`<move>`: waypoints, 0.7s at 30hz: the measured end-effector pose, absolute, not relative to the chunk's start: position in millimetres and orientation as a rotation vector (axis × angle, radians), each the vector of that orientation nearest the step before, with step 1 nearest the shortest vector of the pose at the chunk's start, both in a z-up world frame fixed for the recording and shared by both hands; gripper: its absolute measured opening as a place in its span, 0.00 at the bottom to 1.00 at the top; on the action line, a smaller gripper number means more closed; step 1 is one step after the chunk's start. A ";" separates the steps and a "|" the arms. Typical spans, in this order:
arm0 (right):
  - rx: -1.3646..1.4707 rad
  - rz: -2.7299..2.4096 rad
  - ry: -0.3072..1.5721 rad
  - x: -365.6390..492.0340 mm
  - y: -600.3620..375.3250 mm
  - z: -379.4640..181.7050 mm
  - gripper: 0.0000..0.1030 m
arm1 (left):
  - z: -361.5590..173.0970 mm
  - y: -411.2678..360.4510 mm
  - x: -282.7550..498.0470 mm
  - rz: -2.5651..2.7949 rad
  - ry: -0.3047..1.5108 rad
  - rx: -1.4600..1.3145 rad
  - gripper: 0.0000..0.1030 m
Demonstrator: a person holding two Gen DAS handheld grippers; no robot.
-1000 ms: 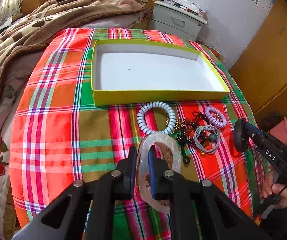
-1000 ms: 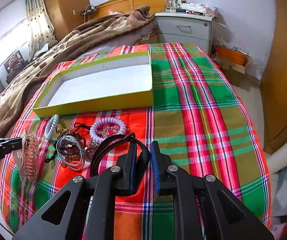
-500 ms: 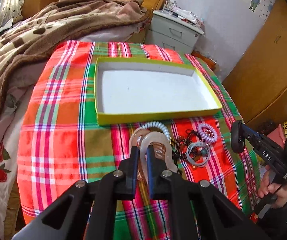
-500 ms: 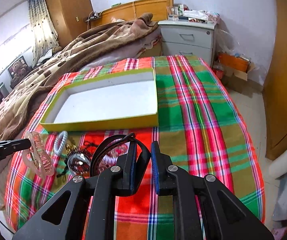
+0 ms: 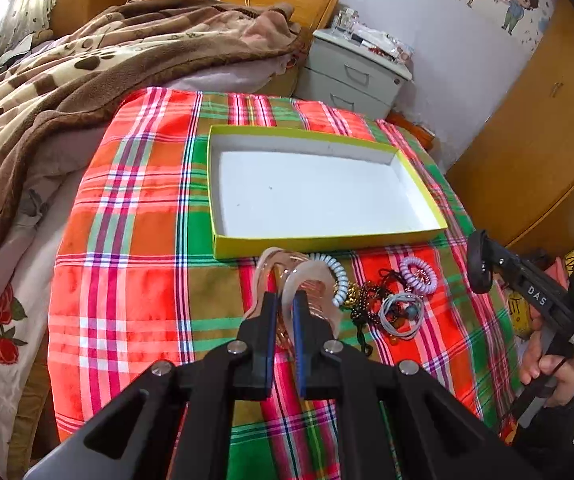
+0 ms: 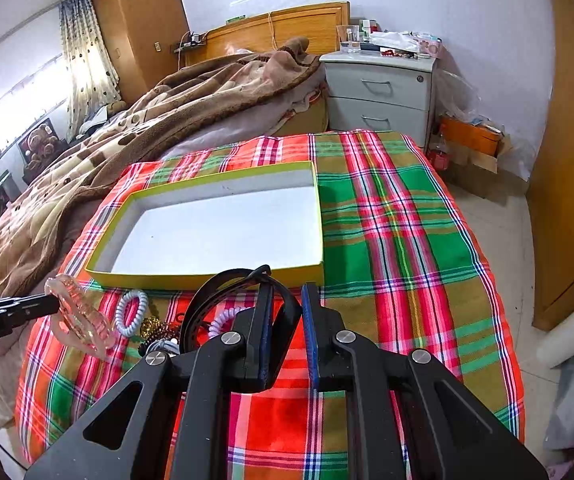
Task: Organize jewelry
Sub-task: 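Carry the claw clip and watch band with both tools over the yellow box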
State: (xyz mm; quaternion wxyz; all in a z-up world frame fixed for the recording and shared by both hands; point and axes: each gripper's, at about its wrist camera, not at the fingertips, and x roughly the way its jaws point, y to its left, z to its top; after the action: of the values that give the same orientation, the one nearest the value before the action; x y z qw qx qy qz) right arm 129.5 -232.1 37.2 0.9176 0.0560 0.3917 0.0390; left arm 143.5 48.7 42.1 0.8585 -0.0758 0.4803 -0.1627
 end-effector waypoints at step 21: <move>0.082 0.100 0.813 176.2 -224.4 48.4 0.14 | 75.9 45.4 184.9 -0.402 0.921 -0.213 0.07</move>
State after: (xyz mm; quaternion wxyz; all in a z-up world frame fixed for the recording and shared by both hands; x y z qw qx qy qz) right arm 176.2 -224.4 48.4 0.9165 0.0398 0.3950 0.0488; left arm 184.9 45.4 75.9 0.8709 -0.1020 0.4406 -0.1923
